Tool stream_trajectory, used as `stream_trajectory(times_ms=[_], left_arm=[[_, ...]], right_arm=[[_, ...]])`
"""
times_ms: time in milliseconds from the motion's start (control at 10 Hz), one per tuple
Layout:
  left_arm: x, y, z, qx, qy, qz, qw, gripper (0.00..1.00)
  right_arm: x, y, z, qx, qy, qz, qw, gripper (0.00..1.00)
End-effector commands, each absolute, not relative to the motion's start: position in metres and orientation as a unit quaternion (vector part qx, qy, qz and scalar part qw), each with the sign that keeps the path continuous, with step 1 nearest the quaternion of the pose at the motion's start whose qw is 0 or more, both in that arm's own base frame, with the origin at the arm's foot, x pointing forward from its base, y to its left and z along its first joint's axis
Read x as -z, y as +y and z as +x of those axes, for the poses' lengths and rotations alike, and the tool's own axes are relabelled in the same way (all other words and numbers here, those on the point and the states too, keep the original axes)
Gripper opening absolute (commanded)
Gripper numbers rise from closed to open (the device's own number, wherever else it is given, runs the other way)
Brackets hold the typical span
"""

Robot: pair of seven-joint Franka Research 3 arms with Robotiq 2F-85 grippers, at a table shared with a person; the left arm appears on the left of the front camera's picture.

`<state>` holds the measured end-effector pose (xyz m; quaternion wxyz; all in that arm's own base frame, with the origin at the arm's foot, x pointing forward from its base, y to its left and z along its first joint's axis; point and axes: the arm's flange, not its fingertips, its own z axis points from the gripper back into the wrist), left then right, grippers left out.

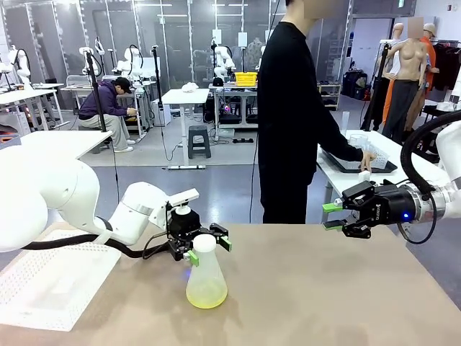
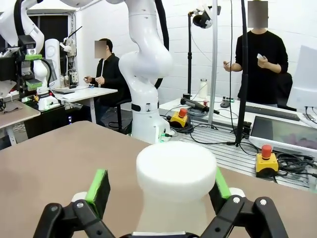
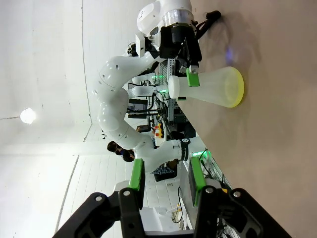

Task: Prepare the solutions needed for the experiment.
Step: When the human places the Big flask in the center of the table, pick up the Big flask and place it in the left Organizing basket.

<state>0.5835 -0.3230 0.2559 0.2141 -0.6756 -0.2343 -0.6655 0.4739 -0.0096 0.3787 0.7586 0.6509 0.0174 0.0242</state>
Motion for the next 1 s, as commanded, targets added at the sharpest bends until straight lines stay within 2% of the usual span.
stream_trajectory(times_ms=[0,400,900], left_arm=[[-0.2590,-0.3297,0.5857,0.659,-0.228,-0.686,0.209,1.00],[-0.2610,-0.3212,0.5872,0.661,-0.246,-0.676,0.213,1.00],[-0.2562,-0.3235,0.5855,0.654,-0.230,-0.691,0.204,0.52]], right_arm=[[-0.3797,-0.0095,0.4740,-0.026,0.021,0.647,0.762,0.47],[-0.3797,-0.0095,0.4740,-0.026,0.021,0.647,0.762,0.47],[-0.3797,-0.0095,0.4740,-0.026,0.021,0.647,0.762,0.47]])
